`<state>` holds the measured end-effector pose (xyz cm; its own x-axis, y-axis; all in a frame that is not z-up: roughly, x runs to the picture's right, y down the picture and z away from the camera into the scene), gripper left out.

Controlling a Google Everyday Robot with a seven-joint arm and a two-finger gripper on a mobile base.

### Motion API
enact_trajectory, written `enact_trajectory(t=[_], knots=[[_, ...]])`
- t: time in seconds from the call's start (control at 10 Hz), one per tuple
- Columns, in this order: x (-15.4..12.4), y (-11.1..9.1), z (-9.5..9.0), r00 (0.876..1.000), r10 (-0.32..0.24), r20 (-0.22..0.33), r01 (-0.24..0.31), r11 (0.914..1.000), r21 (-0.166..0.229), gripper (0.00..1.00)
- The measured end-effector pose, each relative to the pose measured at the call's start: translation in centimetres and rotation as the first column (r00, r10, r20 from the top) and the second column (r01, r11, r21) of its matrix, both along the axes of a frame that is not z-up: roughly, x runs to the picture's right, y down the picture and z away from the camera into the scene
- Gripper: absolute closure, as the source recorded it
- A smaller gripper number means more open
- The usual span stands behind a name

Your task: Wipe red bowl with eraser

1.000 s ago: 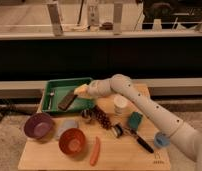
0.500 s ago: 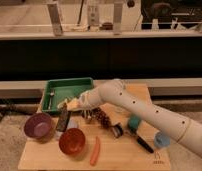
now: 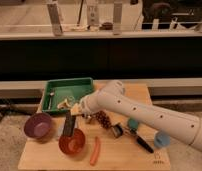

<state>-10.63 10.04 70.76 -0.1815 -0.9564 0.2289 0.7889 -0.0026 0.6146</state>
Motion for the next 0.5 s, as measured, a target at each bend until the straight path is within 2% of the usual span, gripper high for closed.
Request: enact_trajectory(t=[0.2, 0.3, 0.5], knots=[[1.1, 0.7, 0.5, 0.999, 0.007, -0.048, -0.006, 0.9995, 0.032, 1.00], [1.4, 1.1, 1.0, 0.999, 0.008, -0.052, -0.006, 0.9994, 0.035, 1.00], [1.4, 2.8, 2.0, 0.999, 0.003, -0.055, -0.002, 0.9998, 0.018, 1.00]])
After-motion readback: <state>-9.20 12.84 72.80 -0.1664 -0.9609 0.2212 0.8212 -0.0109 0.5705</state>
